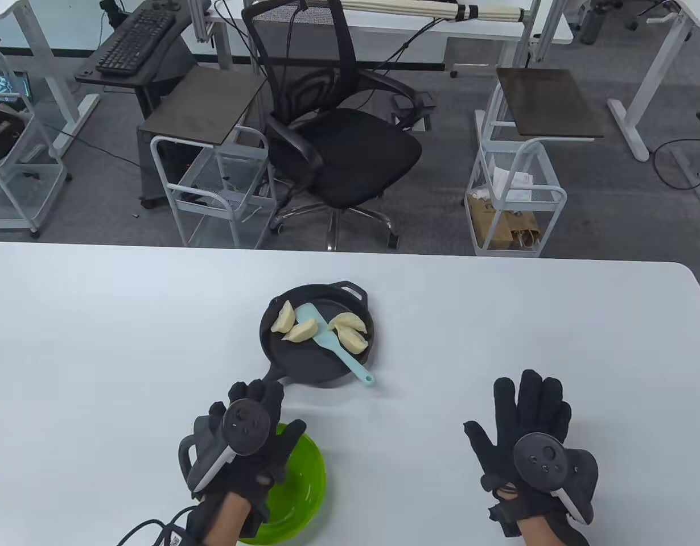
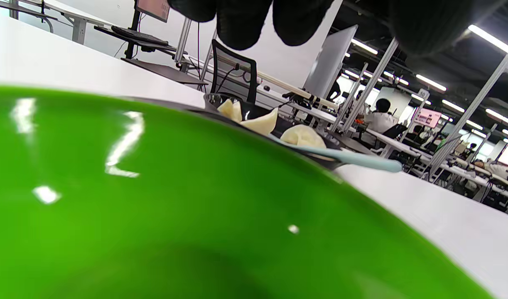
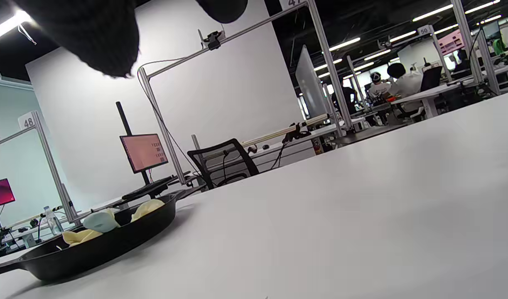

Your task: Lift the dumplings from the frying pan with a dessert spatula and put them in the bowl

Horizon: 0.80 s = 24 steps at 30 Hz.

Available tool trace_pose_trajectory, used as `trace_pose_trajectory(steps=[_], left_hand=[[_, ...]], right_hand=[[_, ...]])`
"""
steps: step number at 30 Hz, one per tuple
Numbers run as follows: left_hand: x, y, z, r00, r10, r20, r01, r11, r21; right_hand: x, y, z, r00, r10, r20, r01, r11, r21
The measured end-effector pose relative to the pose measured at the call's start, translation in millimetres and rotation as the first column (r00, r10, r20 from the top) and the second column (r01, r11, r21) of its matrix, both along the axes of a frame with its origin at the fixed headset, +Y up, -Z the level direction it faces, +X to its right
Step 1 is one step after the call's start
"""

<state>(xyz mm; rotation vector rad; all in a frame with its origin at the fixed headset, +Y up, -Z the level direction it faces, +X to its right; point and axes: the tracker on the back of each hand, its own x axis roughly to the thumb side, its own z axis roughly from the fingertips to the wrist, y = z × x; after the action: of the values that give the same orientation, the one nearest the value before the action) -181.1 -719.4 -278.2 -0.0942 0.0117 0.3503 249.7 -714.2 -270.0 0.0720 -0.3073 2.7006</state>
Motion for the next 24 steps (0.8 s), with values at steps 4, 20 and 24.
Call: trace_pose_trajectory(steps=[4,20,24], left_hand=[[-4,-1,4,1.000,0.002,-0.012,-0.002,1.000,0.009],[-4,-6,3,0.999,0.020,-0.036,-0.021,0.999,-0.030],[-8,-6,4,0.997,0.042,-0.061,-0.044,0.999,-0.025]], right_hand=[[-5,-6,-5,1.000,0.001,-0.004,-0.001,1.000,-0.023],[-18,-11,6,0.995,-0.018,-0.093,0.019,1.000,0.009],[-23,-14,6,0.994,-0.019,-0.109,0.018,1.000,-0.016]])
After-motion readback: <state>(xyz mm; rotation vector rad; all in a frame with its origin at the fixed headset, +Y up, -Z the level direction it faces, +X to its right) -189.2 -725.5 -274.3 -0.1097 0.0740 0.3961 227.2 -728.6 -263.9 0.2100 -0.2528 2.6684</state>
